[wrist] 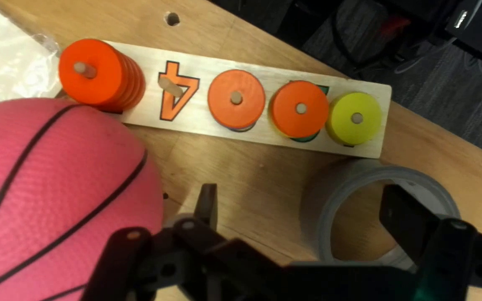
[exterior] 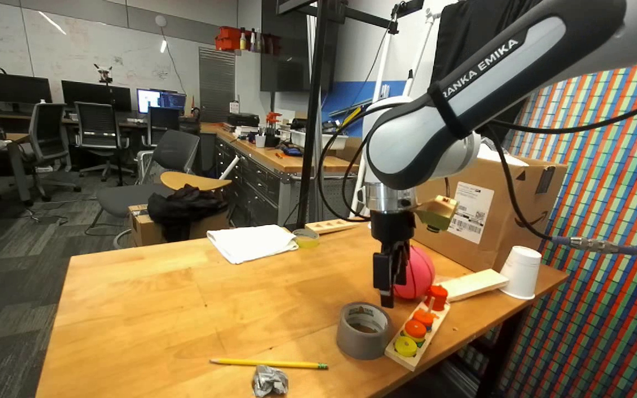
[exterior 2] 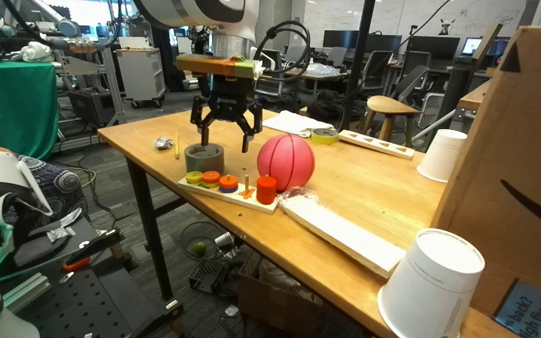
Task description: Move the ball to the right
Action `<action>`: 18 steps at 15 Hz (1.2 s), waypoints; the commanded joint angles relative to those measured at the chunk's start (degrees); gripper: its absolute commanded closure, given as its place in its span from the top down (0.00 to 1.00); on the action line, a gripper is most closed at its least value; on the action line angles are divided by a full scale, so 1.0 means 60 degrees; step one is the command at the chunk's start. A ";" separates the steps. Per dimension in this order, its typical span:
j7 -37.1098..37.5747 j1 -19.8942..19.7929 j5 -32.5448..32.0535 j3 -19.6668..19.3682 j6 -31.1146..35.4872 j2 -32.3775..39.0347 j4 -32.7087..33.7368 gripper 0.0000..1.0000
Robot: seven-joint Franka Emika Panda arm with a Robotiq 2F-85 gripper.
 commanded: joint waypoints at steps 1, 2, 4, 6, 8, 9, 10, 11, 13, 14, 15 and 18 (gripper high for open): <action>-0.0176 -0.0428 -0.1266 -0.0301 0.0966 0.0361 0.0321 1.00; -0.0017 -0.0597 -0.2068 -0.0448 0.1131 0.0468 0.0598 1.00; 0.0040 -0.0951 -0.3306 -0.0781 0.0934 0.0469 0.1425 1.00; 0.0047 -0.1239 -0.4214 -0.1045 0.0939 0.0251 0.2092 1.00; 0.0025 -0.1421 -0.4841 -0.1188 0.0883 -0.0209 0.2651 1.00; 0.0233 -0.1436 -0.5166 -0.1169 0.0944 -0.0443 0.2763 1.00; 0.0667 -0.1420 -0.5507 -0.1105 0.1133 -0.0637 0.2713 1.00; 0.1205 -0.1412 -0.5794 -0.1036 0.1348 -0.0772 0.2659 1.00; 0.2746 -0.1347 -0.6456 -0.0791 0.1671 -0.1051 0.2310 1.00; 0.3415 -0.1331 -0.6789 -0.0680 0.1763 -0.1188 0.2183 1.00; 0.4140 -0.1280 -0.7197 -0.0517 0.1836 -0.1318 0.1967 1.00; 0.5237 -0.0906 -0.7193 -0.0089 0.1793 -0.1488 0.1291 1.00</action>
